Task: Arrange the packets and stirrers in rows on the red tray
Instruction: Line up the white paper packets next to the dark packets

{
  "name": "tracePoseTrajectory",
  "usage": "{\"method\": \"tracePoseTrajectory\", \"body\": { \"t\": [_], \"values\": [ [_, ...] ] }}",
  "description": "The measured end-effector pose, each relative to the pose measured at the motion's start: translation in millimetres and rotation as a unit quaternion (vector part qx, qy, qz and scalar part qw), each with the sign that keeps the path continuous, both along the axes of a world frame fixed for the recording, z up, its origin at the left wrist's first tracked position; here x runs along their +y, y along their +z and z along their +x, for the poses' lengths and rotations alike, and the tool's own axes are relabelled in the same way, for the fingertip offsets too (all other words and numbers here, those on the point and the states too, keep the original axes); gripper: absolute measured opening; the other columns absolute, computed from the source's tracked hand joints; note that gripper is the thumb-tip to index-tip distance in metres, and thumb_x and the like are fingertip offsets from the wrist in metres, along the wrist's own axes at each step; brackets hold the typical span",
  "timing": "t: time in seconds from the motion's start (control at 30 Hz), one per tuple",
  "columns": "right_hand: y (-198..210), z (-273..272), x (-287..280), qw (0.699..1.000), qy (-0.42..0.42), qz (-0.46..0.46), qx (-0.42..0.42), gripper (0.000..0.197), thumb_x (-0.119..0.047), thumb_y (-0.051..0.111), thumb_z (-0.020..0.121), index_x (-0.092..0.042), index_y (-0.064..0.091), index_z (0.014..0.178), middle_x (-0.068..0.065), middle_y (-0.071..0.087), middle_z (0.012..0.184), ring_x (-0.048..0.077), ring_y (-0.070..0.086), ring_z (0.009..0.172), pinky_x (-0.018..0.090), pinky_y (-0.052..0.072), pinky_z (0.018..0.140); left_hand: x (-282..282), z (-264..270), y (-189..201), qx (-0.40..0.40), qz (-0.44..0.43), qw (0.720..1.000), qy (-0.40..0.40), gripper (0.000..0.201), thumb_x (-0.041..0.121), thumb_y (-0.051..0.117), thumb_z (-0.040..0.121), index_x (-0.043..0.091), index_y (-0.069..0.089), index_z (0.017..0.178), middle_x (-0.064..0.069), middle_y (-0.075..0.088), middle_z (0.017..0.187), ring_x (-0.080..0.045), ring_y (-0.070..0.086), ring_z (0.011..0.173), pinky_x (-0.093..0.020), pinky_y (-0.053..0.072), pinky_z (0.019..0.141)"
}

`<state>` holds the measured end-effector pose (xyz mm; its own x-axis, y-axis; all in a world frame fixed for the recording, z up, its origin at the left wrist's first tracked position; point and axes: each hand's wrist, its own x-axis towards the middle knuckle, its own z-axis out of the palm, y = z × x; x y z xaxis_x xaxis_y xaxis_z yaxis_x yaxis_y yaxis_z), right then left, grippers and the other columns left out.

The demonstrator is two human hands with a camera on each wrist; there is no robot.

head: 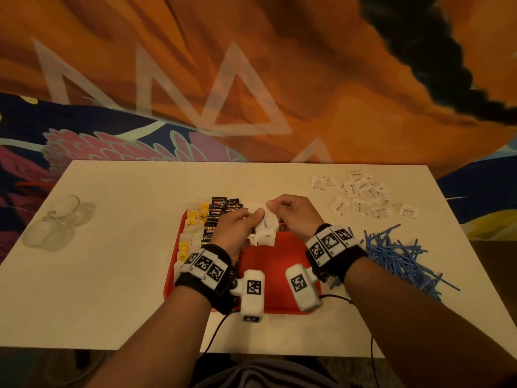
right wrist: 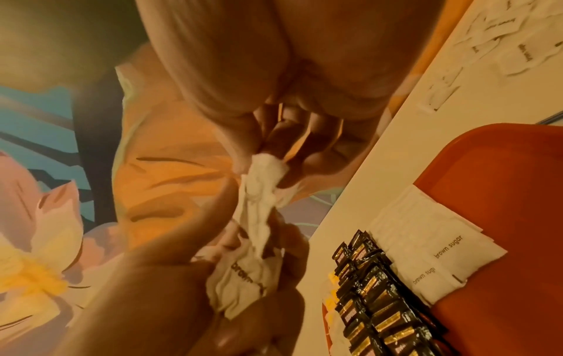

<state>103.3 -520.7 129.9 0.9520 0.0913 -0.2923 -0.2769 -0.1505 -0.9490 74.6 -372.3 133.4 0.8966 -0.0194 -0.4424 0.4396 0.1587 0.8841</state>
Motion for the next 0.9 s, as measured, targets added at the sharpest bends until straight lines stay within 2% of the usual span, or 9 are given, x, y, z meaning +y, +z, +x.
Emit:
{"method": "tracePoseTrajectory", "body": {
  "t": [0.07,0.17,0.3,0.43,0.53,0.63,0.7,0.77,0.9],
  "values": [
    [1,-3,0,1.0,0.005,0.013,0.015,0.009,-0.018,0.074,0.085,-0.013,0.066,0.085,0.003,0.065,0.07,0.016,0.065,0.065,0.032,0.056,0.062,2,1,0,0.005,-0.008,1.0,0.027,0.022,0.017,0.064,0.096,0.008,0.059,0.076,0.0,0.059,0.062,-0.006,0.052,0.045,-0.018,0.034,0.04],
    [1,-6,-1,1.0,0.007,-0.007,0.003,0.009,-0.009,0.076,0.082,-0.008,0.067,0.085,0.002,0.067,0.068,0.007,0.063,0.056,0.02,0.05,0.051,6,1,-3,0.017,-0.027,0.998,0.045,0.015,0.016,0.062,0.097,0.01,0.063,0.083,0.0,0.062,0.064,-0.009,0.052,0.049,-0.02,0.029,0.036],
    [-1,-1,0,0.999,-0.016,-0.021,-0.017,0.018,-0.008,0.072,0.085,-0.022,0.073,0.075,0.004,0.069,0.077,0.015,0.061,0.068,0.027,0.049,0.056,9,-1,-8,0.011,0.008,1.0,0.018,0.009,0.01,0.06,0.097,0.01,0.069,0.095,-0.007,0.064,0.074,-0.011,0.054,0.057,-0.019,0.025,0.034],
    [-1,1,0,0.996,0.04,-0.076,-0.023,0.015,-0.014,0.076,0.083,-0.024,0.075,0.071,-0.001,0.065,0.06,0.013,0.058,0.056,0.03,0.05,0.059,8,-2,-7,0.006,0.032,0.999,0.016,0.019,0.025,0.065,0.095,0.01,0.07,0.084,0.002,0.062,0.065,-0.007,0.048,0.048,-0.02,0.028,0.037],
    [-7,1,2,0.996,-0.003,-0.087,-0.031,0.015,-0.027,0.081,0.077,-0.023,0.072,0.067,-0.002,0.062,0.053,0.012,0.059,0.05,0.036,0.052,0.06,7,1,-14,-0.016,0.058,0.997,0.053,0.026,0.029,0.068,0.093,0.005,0.073,0.083,0.0,0.066,0.067,-0.009,0.056,0.053,-0.018,0.039,0.043],
    [-12,-6,4,0.999,-0.008,-0.05,0.009,0.02,-0.032,0.081,0.077,-0.016,0.071,0.08,0.0,0.065,0.064,0.013,0.062,0.058,0.031,0.052,0.058,5,2,-18,-0.018,0.06,0.995,0.078,0.03,0.03,0.069,0.093,0.001,0.072,0.089,-0.007,0.065,0.073,-0.014,0.057,0.057,-0.019,0.04,0.045],
    [-14,-11,4,0.998,0.027,-0.027,0.053,0.026,-0.024,0.079,0.081,-0.003,0.07,0.093,0.006,0.068,0.078,0.014,0.065,0.066,0.028,0.055,0.058,6,4,-21,-0.015,0.047,0.995,0.086,0.027,0.031,0.069,0.093,0.006,0.074,0.085,-0.01,0.066,0.076,-0.017,0.059,0.06,-0.022,0.043,0.048],
    [-18,-12,3,0.997,0.035,-0.008,0.07,0.029,-0.012,0.076,0.083,0.007,0.065,0.103,0.011,0.069,0.079,0.012,0.067,0.062,0.021,0.053,0.053,7,4,-22,-0.016,0.03,0.995,0.097,0.023,0.031,0.07,0.092,0.013,0.076,0.078,-0.013,0.072,0.083,-0.022,0.065,0.069,-0.028,0.049,0.056],
    [-27,-12,4,0.998,0.005,-0.012,0.066,0.017,-0.006,0.075,0.083,-0.007,0.061,0.094,0.006,0.069,0.072,0.01,0.067,0.056,0.018,0.052,0.052,10,5,-29,-0.021,0.079,0.99,0.112,0.023,0.031,0.07,0.092,0.017,0.076,0.075,-0.006,0.071,0.077,-0.015,0.062,0.065,-0.024,0.045,0.053]
  ]
}}
